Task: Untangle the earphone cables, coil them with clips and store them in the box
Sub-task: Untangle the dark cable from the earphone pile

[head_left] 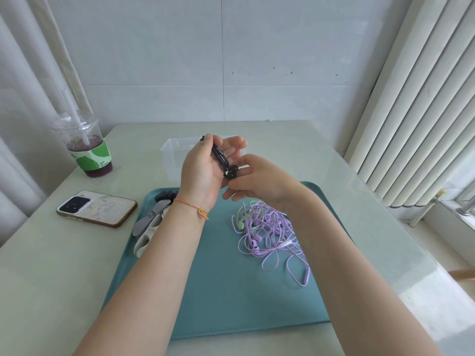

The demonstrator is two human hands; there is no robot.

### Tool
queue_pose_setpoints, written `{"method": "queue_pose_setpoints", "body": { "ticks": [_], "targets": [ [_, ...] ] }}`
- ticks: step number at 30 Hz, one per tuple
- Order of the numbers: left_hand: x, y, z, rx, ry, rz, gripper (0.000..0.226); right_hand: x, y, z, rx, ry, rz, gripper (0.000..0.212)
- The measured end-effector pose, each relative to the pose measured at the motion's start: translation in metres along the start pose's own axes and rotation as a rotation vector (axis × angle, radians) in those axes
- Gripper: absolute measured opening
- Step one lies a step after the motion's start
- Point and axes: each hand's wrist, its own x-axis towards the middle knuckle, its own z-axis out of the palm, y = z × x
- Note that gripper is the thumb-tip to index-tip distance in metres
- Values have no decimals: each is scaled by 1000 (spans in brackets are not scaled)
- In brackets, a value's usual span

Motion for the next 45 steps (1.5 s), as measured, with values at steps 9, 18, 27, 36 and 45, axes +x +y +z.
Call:
{"method": "queue_pose_setpoints", "body": {
  "ticks": [9,18,27,36,45],
  "targets": [
    [6,7,-9,-227,161,76,35,9,4,16,-326,217,-224,21],
    [1,7,-9,-301,224,-62,37,10,7,28,-548,332,-395,20],
    [2,5,-6,-121,120,-70,46,11,7,24,-594,342,-416,17],
    [-1,0,0,33,52,-176,45,7,-1,9,-608,205,-287,13],
    [-5,-11,8,72,44,-225,42,7,2,7,-854,204,-233,21]
  ]
}}
